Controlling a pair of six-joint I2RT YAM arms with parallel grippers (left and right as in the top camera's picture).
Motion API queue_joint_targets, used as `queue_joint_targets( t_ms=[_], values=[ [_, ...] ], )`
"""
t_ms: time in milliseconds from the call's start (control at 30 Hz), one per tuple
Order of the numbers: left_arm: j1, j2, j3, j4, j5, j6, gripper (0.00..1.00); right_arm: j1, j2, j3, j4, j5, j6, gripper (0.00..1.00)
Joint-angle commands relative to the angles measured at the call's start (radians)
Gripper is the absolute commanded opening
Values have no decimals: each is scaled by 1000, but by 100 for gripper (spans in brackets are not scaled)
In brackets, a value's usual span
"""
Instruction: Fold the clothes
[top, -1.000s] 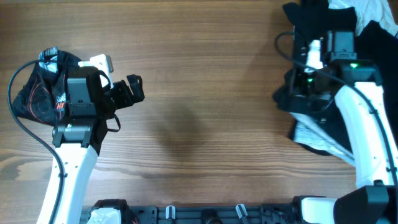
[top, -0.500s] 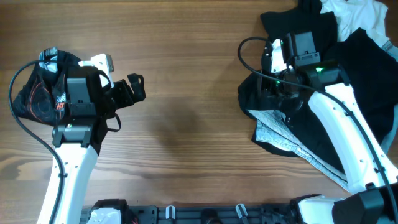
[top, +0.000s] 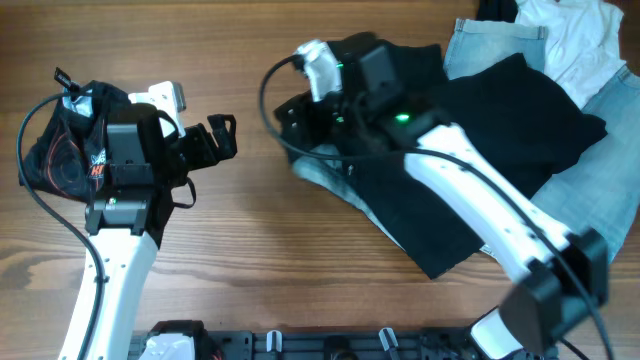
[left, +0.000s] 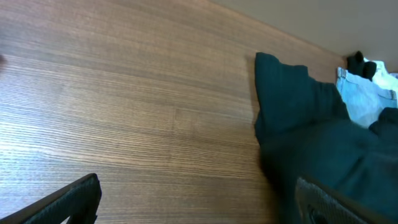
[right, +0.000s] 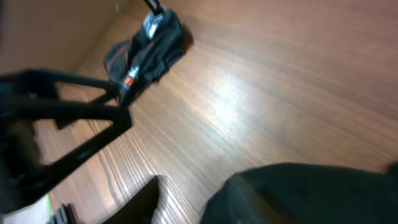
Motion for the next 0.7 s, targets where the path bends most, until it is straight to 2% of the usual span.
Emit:
queue_joint_targets(
  t_ms=[0, 133, 233, 367, 400, 467, 500, 600, 667],
  values=[
    [-51, 74, 18, 3, 55, -9, 100, -26, 16, 13, 21, 48, 48, 99],
    [-161, 193, 18, 10, 59, -10, 100, -196, -83, 14, -275, 265, 142, 100],
    [-235, 309, 18, 50, 58, -40, 100, -352, -145, 14, -491, 267, 138, 100],
    [-263, 528, 18, 240, -1, -51, 98, -540, -173, 14, -665, 272, 130, 100],
    [-263, 575, 18, 277, -10, -51, 91, -555, -173, 14, -683, 272, 115, 100],
    [-263, 668, 18, 327, 5, -54, 65, -560, -173, 14, -695, 273, 117, 100],
    [-263, 692, 18, 316, 41, -54, 4, -560, -173, 14, -702, 277, 122, 100],
    [-202, 603, 62, 168, 58, -48, 4, -561, -172, 13, -717, 324, 125, 100],
    [-52, 478, 200, 21, 59, -12, 4, -565, -172, 13, -729, 396, 166, 100]
  ],
)
